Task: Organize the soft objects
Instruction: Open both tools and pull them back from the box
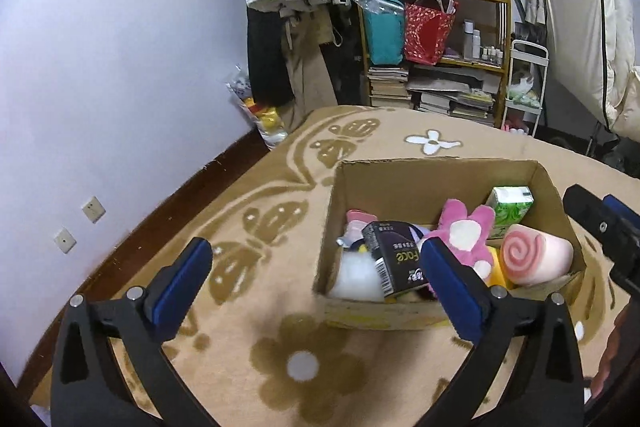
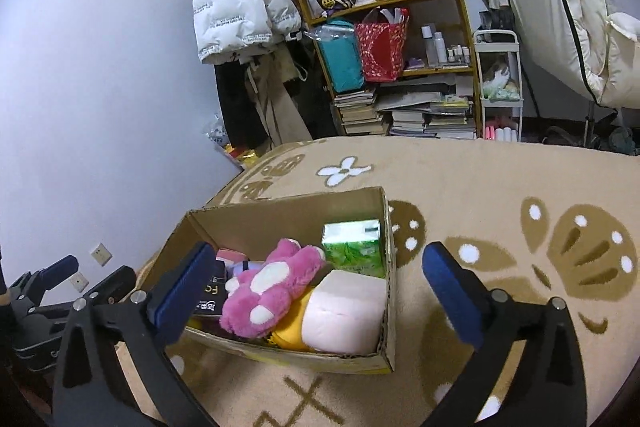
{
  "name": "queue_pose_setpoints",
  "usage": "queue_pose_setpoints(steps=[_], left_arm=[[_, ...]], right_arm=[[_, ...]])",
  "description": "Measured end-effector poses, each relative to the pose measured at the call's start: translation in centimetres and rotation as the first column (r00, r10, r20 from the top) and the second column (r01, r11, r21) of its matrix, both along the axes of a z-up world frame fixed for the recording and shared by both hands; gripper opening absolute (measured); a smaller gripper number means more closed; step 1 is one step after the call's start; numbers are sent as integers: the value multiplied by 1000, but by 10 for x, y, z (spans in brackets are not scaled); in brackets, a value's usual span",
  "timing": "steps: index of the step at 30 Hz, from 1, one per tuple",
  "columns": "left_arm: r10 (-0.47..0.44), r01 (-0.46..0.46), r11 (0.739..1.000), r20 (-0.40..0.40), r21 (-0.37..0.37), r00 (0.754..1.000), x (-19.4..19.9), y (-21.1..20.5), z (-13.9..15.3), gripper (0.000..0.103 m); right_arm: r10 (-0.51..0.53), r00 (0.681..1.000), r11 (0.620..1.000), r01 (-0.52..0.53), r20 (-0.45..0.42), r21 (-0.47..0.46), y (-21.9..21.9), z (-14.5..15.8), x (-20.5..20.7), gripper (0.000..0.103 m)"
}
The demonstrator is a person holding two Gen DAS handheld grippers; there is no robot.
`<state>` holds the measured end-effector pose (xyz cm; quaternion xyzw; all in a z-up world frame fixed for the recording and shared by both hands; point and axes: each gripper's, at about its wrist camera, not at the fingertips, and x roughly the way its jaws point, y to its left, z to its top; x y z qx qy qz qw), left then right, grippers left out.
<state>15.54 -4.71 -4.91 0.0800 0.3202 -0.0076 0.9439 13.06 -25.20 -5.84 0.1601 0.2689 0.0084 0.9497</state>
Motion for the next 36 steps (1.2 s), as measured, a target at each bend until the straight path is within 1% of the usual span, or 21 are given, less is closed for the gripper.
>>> queue_pose_setpoints(steps=[7,11,13,17,24,27,31,34,36], left_arm=[[27,-27,1000,19,14,999,-22,16,20,103],[58,-58,998,47,13,997,-40,28,35,103],[67,-67,998,60,-3,996,-48,34,43,103],[90,-89,996,112,-17,990,-67,47,66,103],[87,-82,996,185,-33,979,-108,66,92,103],[89,-83,996,206,-40,974,-121,69,99,103],[70,-57,997,254,-58,965,-142,72,107,103],[66,-51,997,280,-58,958,-156,72,110,103],[68,-49,996,293,-72,954,-164,74,111,103]], right_arm=[[16,1000,999,-15,25,-32,8,22,-18,103],[27,998,999,-25,62,-22,13,38,-35,103],[33,997,999,-32,73,-19,15,46,-42,103],[41,994,998,-37,99,-43,21,60,-61,103],[60,989,994,-47,132,-98,32,80,-92,103],[63,986,992,-46,151,-113,33,86,-106,103],[62,980,991,-38,187,-128,36,94,-125,103],[65,978,989,-37,200,-141,38,97,-136,103],[65,976,988,-33,210,-152,40,96,-144,103]])
